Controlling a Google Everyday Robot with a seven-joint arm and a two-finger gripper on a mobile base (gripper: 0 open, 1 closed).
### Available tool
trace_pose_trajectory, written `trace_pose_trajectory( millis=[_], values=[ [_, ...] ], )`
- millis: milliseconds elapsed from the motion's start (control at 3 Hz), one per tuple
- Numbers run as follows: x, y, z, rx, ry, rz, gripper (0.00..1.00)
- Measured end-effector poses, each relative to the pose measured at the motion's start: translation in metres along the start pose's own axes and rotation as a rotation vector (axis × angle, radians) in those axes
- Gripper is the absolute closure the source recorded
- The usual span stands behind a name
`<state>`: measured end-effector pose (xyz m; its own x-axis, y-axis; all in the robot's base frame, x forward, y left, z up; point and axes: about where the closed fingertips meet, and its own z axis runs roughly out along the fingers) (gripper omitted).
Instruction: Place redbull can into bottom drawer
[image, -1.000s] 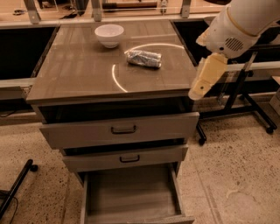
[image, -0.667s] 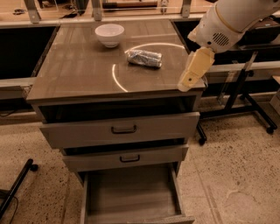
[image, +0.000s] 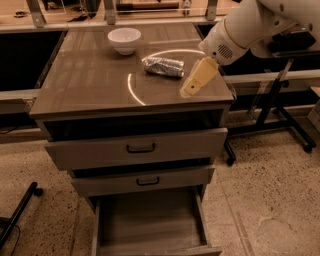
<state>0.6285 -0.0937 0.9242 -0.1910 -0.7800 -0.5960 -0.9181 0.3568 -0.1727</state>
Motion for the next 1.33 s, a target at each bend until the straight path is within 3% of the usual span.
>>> trace_pose_trajectory(
  millis=[667,1333],
  values=[
    [-0.003,-0.017,0.018,-0.007,-0.034,-0.002,0.00],
    [-0.010,-0.065,0.063,0.004,-0.022,0.007,0.00]
  ],
)
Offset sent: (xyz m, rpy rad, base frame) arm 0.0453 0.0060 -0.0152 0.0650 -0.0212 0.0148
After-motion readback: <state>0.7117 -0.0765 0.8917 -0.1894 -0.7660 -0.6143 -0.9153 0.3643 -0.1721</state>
